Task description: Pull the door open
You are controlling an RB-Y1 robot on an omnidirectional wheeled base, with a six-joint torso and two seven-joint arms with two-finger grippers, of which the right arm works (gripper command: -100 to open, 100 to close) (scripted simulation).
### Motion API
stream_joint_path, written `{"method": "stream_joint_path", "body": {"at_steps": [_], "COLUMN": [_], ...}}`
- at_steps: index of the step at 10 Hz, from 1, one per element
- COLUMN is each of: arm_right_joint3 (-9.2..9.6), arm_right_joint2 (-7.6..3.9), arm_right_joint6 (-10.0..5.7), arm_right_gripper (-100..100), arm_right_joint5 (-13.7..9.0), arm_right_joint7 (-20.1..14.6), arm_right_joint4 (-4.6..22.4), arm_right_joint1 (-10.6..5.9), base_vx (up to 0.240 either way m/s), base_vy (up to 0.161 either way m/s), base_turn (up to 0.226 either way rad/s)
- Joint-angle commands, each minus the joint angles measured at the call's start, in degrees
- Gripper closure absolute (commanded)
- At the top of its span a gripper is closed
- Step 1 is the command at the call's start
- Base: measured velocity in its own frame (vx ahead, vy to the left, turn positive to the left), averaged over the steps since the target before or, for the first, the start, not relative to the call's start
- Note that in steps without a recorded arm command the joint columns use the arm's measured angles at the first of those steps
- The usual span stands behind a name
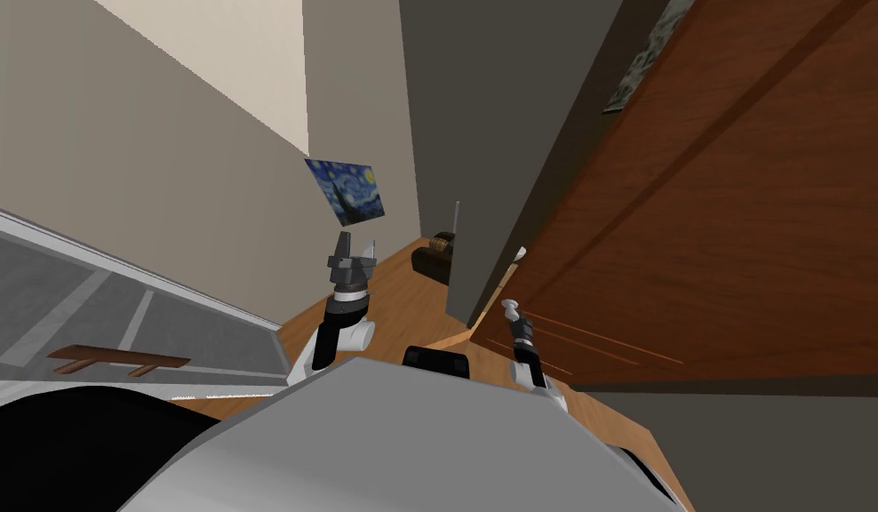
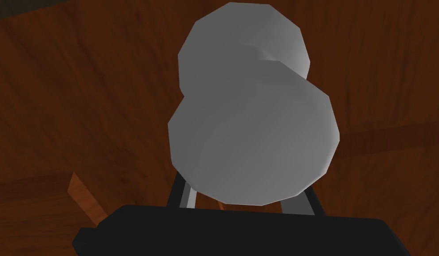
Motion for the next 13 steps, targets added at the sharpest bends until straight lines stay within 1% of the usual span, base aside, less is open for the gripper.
{"method": "stream_joint_path", "body": {"at_steps": [1,2,4,5,6,7,8,9,10,11,12,13], "arm_right_joint3": [0.79,1.12,1.12,1.44,1.44,1.44,1.77,2.09,2.09,2.09,2.4,2.7], "arm_right_joint2": [0.67,0.62,0.62,0.57,0.57,0.57,0.52,0.47,0.47,0.47,0.42,0.38], "arm_right_joint6": [-0.96,-0.88,-0.88,-0.81,-0.81,-0.81,-0.73,-0.65,-0.65,-0.65,-0.58,-0.5], "arm_right_gripper": [100,100,100,100,100,100,100,100,100,100,100,100], "arm_right_joint5": [-0.01,-0.71,-0.71,-1.42,-1.42,-1.42,-2.12,-2.82,-2.82,-2.82,-3.49,-4.15], "arm_right_joint7": [-1.6,-3.96,-3.99,-6.38,-6.38,-6.38,-8.77,-10.06,-11.16,-11.16,-13.43,-14.89], "arm_right_joint4": [1.02,0.92,0.98,0.82,1.41,0.92,0.72,0.62,0.62,0.24,0.52,0.43], "arm_right_joint1": [-1.49,-1.46,-1.46,-1.43,-1.43,-1.43,-1.4,-1.37,-1.37,-1.37,-1.34,-1.31], "base_vx": [-0.028,-0.036,-0.022,-0.025,-0.032,-0.016,-0.03,-0.06,-0.047,-0.016,-0.021,-0.039], "base_vy": [-0.015,-0.017,-0.01,-0.006,0.0,-0.001,-0.011,-0.025,-0.014,0.002,-0.007,-0.019], "base_turn": [0.021,0.063,0.011,0.047,0.035,-0.01,0.081,0.06,0.012,0.013,0.047,0.082]}}
